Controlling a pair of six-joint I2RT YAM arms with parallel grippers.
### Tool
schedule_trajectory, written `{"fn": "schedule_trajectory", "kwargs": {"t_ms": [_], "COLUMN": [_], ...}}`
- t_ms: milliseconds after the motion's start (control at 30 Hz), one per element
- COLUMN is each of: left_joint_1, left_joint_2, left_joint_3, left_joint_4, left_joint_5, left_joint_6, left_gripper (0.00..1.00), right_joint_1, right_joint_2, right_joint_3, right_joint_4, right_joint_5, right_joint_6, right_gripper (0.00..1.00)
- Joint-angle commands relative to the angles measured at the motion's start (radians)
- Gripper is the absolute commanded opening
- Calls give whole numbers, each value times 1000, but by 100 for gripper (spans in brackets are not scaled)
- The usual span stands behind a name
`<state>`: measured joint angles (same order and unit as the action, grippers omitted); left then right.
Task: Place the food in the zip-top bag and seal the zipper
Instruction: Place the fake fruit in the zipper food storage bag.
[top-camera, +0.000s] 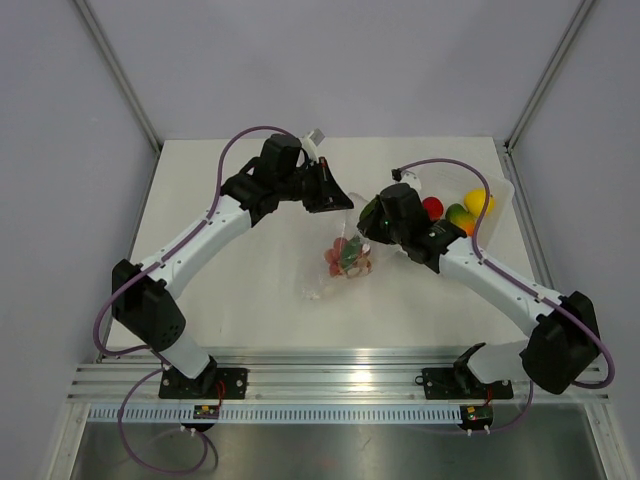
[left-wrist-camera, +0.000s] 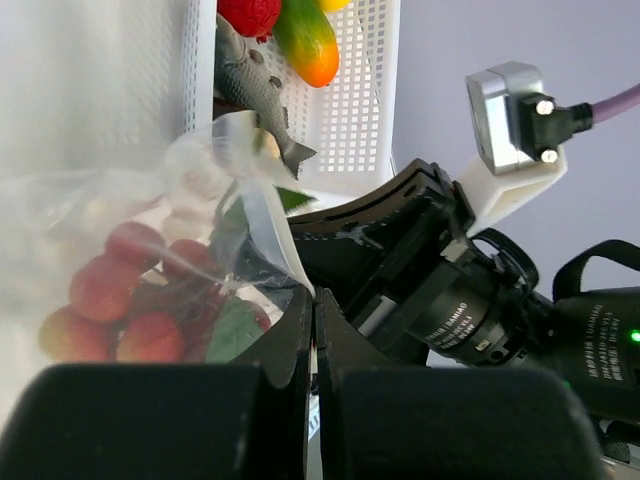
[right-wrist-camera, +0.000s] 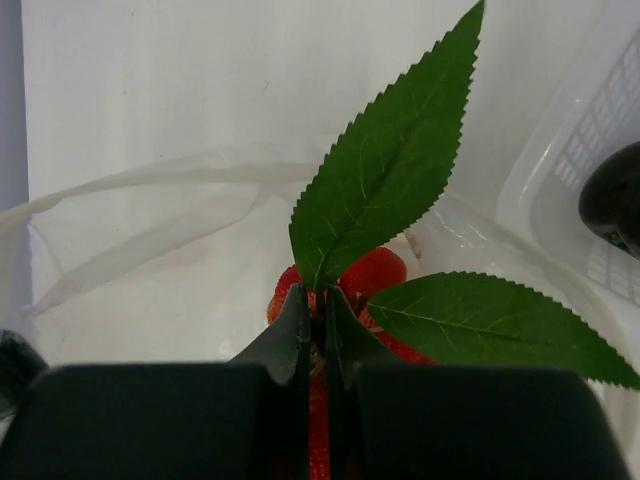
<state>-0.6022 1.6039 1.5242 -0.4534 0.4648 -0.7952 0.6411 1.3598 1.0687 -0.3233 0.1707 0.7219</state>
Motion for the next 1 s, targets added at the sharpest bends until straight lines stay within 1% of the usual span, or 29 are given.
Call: {"fn": "schedule_trajectory", "kwargs": {"t_ms": [0, 233, 400, 467, 600, 667, 733, 767, 800, 833, 867, 900, 933, 967], "left_joint_1": [-2, -1, -1, -1, -1, -1, -1, -1, -1, -1, 1, 2, 7, 8], "left_joint_2": [1, 30, 39, 39, 25, 14, 8, -1, -5, -10, -18, -22, -24, -30], "left_joint_3": [22, -10, -19, -21, -25, -25, -30, -32, -32, -32, -32, -32, -32, -30], "left_joint_4": [64, 81, 119, 136, 156, 162, 170, 170, 168, 165, 156, 148, 136, 125], "left_joint_5": [20, 8, 26, 40, 57, 64, 72, 75, 74, 68, 63, 61, 51, 43], "left_joint_6": [-13, -35, -61, -71, -85, -91, -96, -95, -95, -87, -81, -76, -62, -55], "left_gripper": [0, 0, 0, 0, 0, 0, 0, 0, 0, 0, 0, 0, 0, 0], "right_joint_1": [3, 3, 2, 3, 3, 3, 2, 3, 3, 3, 3, 3, 3, 3], "right_joint_2": [-97, -212, -228, -206, -145, -91, -36, -19, -7, 1, -8, -22, -60, -79], "right_joint_3": [27, 51, 19, -1, -44, -53, -47, -15, 9, 31, 60, 71, 91, 102], "right_joint_4": [20, -37, -28, -23, 39, 56, 75, 64, 14, -8, -25, -54, -65, -101], "right_joint_5": [62, 70, 33, 20, -5, -19, -60, -74, -85, -82, -74, -44, -25, -1], "right_joint_6": [10, 2, 16, 27, 40, 45, 31, 18, -5, -19, -35, -62, -76, -93], "right_gripper": [0, 0, 0, 0, 0, 0, 0, 0, 2, 11, 35, 51, 61, 68]}}
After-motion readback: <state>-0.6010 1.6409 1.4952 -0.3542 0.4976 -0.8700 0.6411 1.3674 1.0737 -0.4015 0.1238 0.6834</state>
